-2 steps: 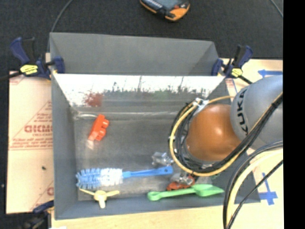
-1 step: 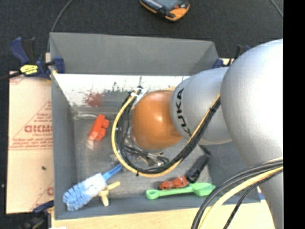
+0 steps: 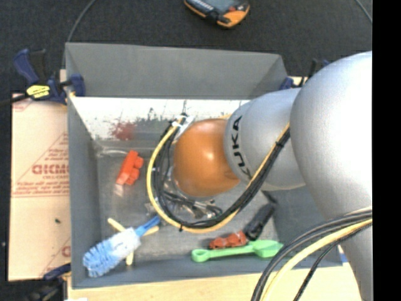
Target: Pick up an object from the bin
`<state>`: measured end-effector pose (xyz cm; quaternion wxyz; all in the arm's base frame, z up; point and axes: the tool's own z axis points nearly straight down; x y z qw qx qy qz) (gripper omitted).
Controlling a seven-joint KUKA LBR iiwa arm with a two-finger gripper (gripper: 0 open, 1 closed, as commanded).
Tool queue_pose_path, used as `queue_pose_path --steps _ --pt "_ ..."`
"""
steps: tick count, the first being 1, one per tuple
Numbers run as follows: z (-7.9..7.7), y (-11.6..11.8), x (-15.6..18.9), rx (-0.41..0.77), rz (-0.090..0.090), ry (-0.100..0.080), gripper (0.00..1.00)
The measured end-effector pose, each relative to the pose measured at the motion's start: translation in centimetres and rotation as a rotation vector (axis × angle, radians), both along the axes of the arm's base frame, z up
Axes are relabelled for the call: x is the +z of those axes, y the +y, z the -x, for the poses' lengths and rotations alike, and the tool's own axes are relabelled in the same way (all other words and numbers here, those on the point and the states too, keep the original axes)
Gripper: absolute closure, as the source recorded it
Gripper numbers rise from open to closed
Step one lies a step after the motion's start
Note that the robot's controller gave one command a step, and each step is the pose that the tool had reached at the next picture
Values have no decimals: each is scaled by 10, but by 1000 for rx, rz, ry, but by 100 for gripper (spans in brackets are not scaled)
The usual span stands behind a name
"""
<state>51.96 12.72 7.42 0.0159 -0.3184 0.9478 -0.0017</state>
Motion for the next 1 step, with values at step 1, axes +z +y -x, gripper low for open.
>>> queue_pose_path --steps 1 --pt "3 -1 19 -1 2 8 100"
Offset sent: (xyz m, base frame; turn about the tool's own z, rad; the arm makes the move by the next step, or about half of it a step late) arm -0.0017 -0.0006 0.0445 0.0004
